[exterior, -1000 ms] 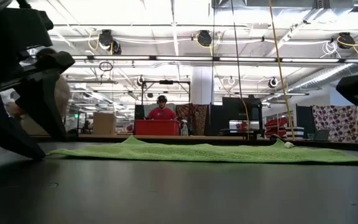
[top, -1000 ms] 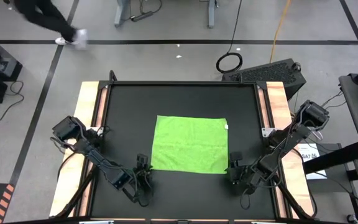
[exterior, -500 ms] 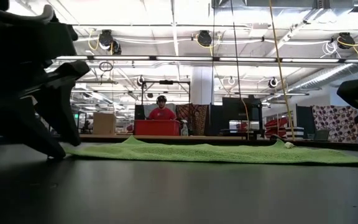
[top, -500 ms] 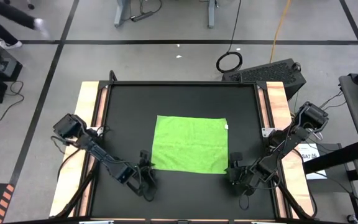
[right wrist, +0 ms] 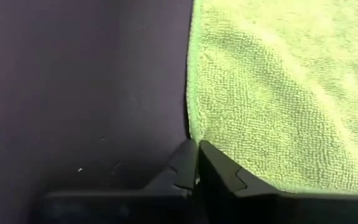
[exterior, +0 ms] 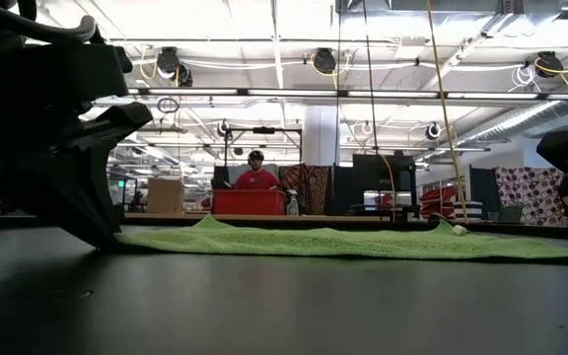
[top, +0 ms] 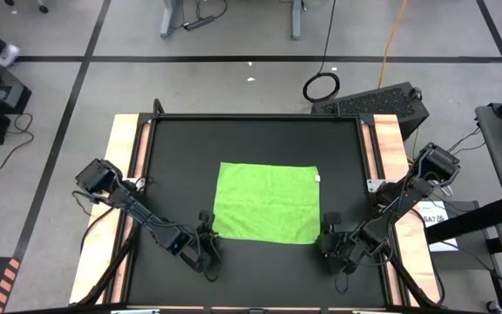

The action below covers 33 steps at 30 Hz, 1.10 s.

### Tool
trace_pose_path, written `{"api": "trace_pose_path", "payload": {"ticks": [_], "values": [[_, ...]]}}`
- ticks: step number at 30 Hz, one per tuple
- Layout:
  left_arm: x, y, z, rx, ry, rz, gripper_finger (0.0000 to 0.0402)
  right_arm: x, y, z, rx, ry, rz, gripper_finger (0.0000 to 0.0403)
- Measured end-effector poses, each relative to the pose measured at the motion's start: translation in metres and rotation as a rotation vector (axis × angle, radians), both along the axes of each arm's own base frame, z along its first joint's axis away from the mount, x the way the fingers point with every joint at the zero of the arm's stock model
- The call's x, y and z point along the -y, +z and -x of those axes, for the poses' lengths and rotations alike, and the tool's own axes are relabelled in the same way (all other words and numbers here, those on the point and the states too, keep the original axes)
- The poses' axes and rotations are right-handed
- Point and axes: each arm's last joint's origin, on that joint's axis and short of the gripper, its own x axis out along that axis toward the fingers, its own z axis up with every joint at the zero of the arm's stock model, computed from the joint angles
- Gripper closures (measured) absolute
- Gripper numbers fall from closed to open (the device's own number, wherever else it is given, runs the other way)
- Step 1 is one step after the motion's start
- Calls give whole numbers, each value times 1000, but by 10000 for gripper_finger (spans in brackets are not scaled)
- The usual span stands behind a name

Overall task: Roll towel
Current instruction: Fold green microfiber towel

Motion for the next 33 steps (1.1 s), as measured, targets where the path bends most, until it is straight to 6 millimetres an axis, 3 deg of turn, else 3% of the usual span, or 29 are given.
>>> {"api": "trace_pose_path", "payload": {"ticks": [7,12,18,23,33], "values": [[0,14,0,27,5,21,398,1,11,0,70,-63,-65,401],[-1,47,-1,146,30,79,399,2,30,2,140,-89,-162,402],[-5,71,5,239,98,172,400,6,55,7,211,-88,-267,402],[-13,73,2,264,192,182,400,16,70,15,239,-121,-292,403],[-48,73,-9,322,407,86,400,46,78,34,253,-373,-227,403]]}}
